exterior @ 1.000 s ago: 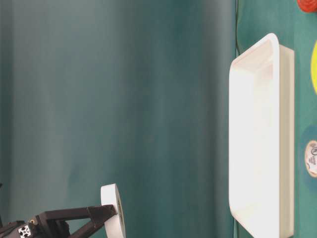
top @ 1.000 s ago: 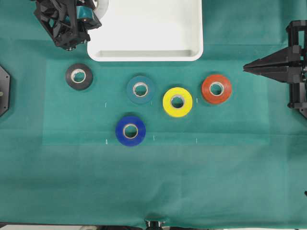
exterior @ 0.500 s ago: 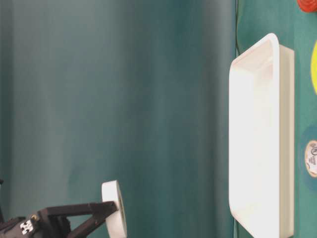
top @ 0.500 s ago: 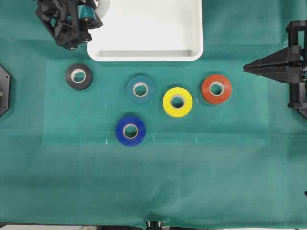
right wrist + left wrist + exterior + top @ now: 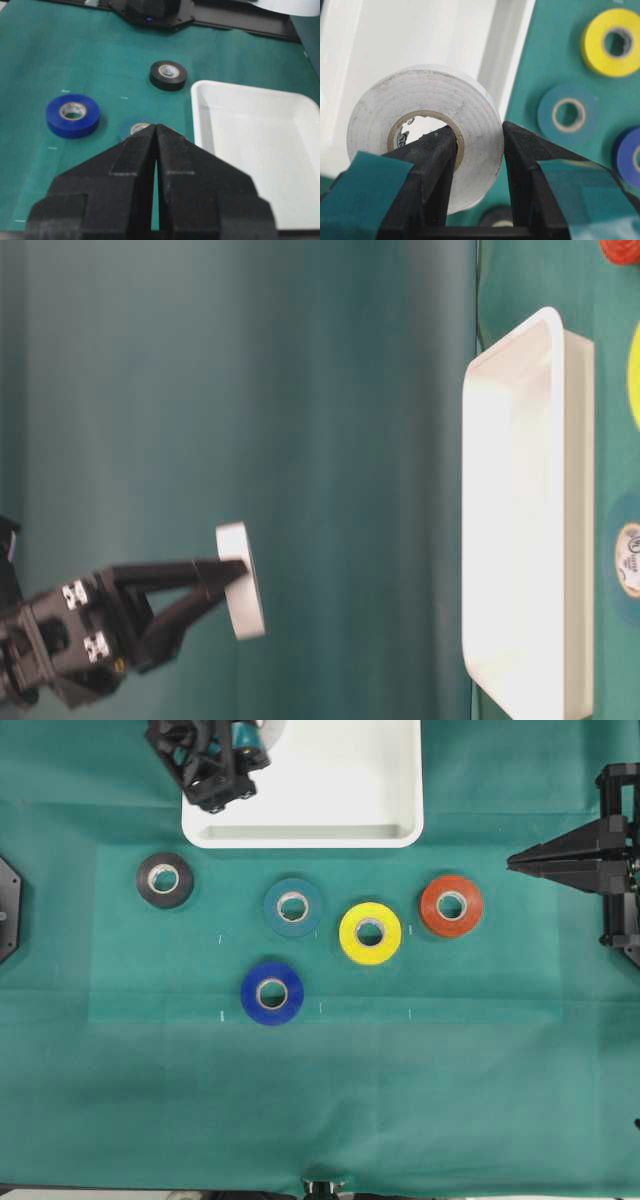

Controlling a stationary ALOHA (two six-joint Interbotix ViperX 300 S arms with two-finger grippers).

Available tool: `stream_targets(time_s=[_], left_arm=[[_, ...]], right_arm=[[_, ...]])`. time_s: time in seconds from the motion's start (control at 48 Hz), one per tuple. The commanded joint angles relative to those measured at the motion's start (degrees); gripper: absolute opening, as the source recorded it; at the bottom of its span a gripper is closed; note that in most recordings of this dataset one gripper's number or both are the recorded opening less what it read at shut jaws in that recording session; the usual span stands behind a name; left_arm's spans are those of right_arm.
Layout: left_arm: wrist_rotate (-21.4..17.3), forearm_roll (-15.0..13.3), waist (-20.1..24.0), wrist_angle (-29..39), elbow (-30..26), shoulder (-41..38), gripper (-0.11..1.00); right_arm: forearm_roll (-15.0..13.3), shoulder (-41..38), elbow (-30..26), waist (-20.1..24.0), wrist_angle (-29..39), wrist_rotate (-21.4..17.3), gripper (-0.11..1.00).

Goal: Pick up the tape from a random location and place it into the white case.
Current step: 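Carry the white roll with the left gripper over the white tray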

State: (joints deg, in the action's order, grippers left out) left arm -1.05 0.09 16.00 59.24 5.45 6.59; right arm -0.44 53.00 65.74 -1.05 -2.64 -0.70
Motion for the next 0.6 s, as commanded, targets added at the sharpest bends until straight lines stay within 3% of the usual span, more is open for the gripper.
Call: stream_targets(time_s=[0.0,0.167,0.583], left_arm=[[-0.70,0.18,-0.53,-0.53,-4.22,-0.79,0.25],[-1.05,0.18,-0.62,-0.35,-7.38,-3.25,0.25],[-1.41,0.18,-0.62,-0.18,-7.12,-3.69,0.25]], right_arm=[[0.00,-0.35,-1.41,-0.09,-0.26,0.00,0.00],[0.00,-0.35,-1.41,0.00,-0.26,-0.09,0.00],[-0.09,-0.35,-1.41,-0.09,-0.18,-0.09,0.00]])
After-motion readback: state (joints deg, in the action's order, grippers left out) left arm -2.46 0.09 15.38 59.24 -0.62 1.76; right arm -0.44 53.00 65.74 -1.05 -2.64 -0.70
